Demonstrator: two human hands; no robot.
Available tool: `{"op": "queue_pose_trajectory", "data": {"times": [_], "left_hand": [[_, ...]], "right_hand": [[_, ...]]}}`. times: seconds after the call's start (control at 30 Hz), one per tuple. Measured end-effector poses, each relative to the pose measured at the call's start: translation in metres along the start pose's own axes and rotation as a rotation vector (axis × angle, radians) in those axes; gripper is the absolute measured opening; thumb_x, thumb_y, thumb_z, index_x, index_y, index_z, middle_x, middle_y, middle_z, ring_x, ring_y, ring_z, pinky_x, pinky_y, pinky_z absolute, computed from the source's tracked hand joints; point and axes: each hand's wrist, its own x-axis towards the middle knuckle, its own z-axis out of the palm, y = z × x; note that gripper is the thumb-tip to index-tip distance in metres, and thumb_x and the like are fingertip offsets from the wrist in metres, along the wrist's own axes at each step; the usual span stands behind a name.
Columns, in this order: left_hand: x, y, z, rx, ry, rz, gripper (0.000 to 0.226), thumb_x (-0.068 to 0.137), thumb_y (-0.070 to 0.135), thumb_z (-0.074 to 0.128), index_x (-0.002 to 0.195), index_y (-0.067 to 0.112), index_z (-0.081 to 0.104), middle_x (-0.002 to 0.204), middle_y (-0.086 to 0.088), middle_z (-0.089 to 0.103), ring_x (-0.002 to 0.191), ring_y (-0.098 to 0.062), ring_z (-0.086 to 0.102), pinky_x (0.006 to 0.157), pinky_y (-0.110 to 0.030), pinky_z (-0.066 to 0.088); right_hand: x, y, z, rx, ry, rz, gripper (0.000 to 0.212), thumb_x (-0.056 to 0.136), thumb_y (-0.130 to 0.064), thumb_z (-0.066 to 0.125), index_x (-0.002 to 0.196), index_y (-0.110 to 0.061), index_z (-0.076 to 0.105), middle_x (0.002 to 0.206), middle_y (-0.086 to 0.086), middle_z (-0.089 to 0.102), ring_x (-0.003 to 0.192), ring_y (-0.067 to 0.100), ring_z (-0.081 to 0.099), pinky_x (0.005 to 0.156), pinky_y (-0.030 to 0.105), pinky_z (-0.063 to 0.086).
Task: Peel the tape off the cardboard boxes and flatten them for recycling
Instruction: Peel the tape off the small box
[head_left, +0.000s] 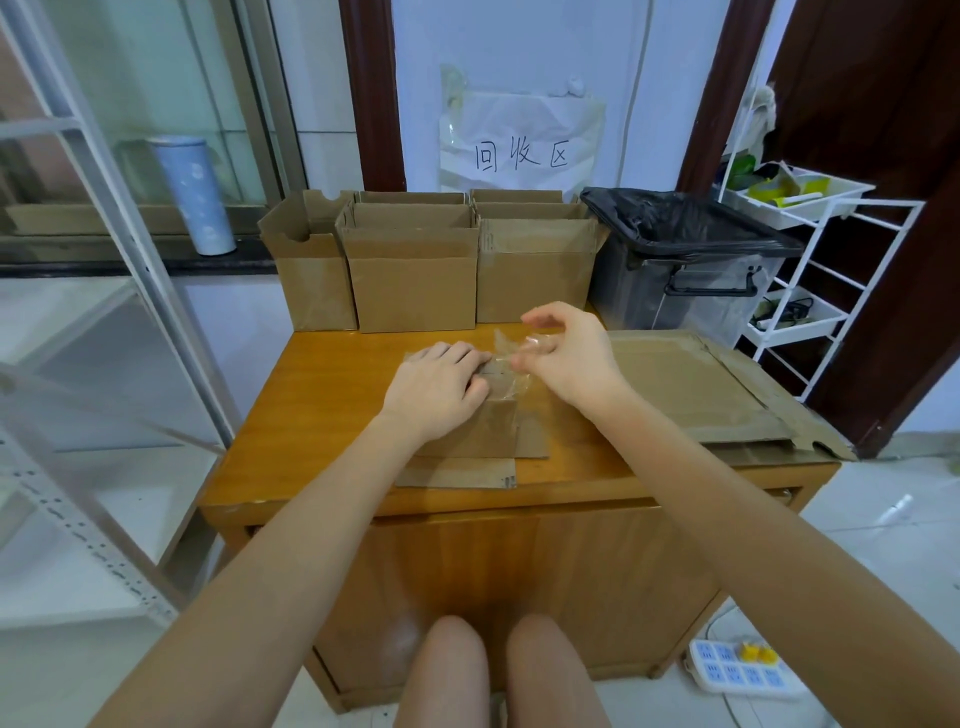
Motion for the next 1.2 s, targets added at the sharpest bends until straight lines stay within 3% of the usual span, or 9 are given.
{"op": "queue_pose_trajectory", "data": {"times": [0.13,0.3,0.4,0.57,0.67,0.77,0.9,1.03,1.2], "left_hand": [[0.0,0.0,-0.001,-0.001,-0.003,0.004,0.044,0.1,0.035,0.029,0.136,0.023,0.049,0.135,0.005,0.053,0.121,-0.013,0.048,0.096,-0.029,0.04],[0.0,0.001,0.0,0.005,-0.006,0.0,0.044,0.1,0.036,0.028,0.137,0.024,0.048,0.136,0.005,0.052,0.121,-0.013,0.048,0.097,-0.029,0.039],[-0.001,0.001,0.0,0.007,0.0,0.0,0.044,0.1,0.036,0.029,0.138,0.024,0.047,0.136,0.005,0.052,0.122,-0.012,0.047,0.098,-0.028,0.039],[-0.001,0.001,-0.001,0.008,-0.001,0.0,0.044,0.1,0.036,0.028,0.138,0.024,0.047,0.136,0.005,0.051,0.122,-0.012,0.047,0.098,-0.029,0.039],[0.0,0.001,-0.001,0.01,-0.014,0.0,0.044,0.1,0.036,0.028,0.139,0.024,0.045,0.137,0.005,0.05,0.122,-0.012,0.046,0.099,-0.028,0.038],[0.0,0.0,-0.001,0.016,-0.02,0.005,0.045,0.101,0.036,0.027,0.14,0.023,0.045,0.138,0.004,0.05,0.123,-0.013,0.046,0.1,-0.029,0.037],[0.0,0.001,-0.002,0.018,-0.022,0.006,0.044,0.101,0.036,0.027,0.139,0.023,0.046,0.136,0.003,0.051,0.122,-0.014,0.047,0.098,-0.029,0.039],[0.0,0.001,-0.002,0.013,-0.022,0.0,0.044,0.101,0.036,0.027,0.139,0.024,0.046,0.137,0.004,0.05,0.123,-0.014,0.046,0.099,-0.03,0.038],[0.0,0.001,-0.001,0.008,-0.03,-0.011,0.044,0.101,0.036,0.027,0.139,0.025,0.045,0.138,0.005,0.05,0.123,-0.013,0.045,0.1,-0.03,0.036]], "right_hand": [[0.0,0.005,-0.005,-0.03,-0.17,0.015,0.029,0.082,-0.015,0.073,0.111,-0.016,0.067,0.11,-0.004,0.064,0.107,0.012,0.057,0.097,0.03,0.045],[-0.003,0.022,-0.006,-0.066,-0.234,-0.113,0.009,0.09,-0.014,0.064,0.097,-0.02,0.065,0.098,-0.009,0.062,0.098,0.012,0.06,0.093,0.042,0.052],[-0.005,0.026,-0.003,-0.154,-0.255,-0.184,0.017,0.094,-0.015,0.058,0.106,-0.023,0.067,0.108,-0.008,0.063,0.098,0.011,0.058,0.095,0.038,0.05],[-0.007,0.029,-0.013,-0.253,-0.445,-0.287,0.036,0.092,-0.01,0.058,0.127,-0.02,0.059,0.129,-0.004,0.051,0.116,0.01,0.05,0.093,0.015,0.043],[-0.007,0.027,-0.024,-0.314,-0.551,-0.294,0.045,0.095,-0.001,0.048,0.134,-0.022,0.052,0.145,-0.004,0.043,0.132,0.009,0.039,0.106,0.021,0.036],[-0.005,0.019,-0.029,-0.454,-0.619,-0.334,0.047,0.097,-0.002,0.044,0.138,-0.024,0.048,0.146,-0.006,0.044,0.136,0.009,0.036,0.114,0.027,0.028],[-0.008,0.01,-0.032,-0.516,-0.606,-0.345,0.05,0.092,-0.012,0.059,0.138,-0.025,0.047,0.136,-0.007,0.052,0.115,0.006,0.049,0.101,0.024,0.041],[-0.013,0.012,-0.027,-0.436,-0.533,-0.307,0.06,0.081,-0.025,0.074,0.136,-0.018,0.05,0.113,-0.008,0.055,0.095,0.003,0.049,0.088,0.019,0.045],[-0.018,0.015,-0.009,-0.455,-0.412,-0.327,0.041,0.085,-0.027,0.069,0.122,-0.013,0.059,0.102,0.0,0.058,0.089,0.013,0.051,0.086,0.029,0.046]]}}
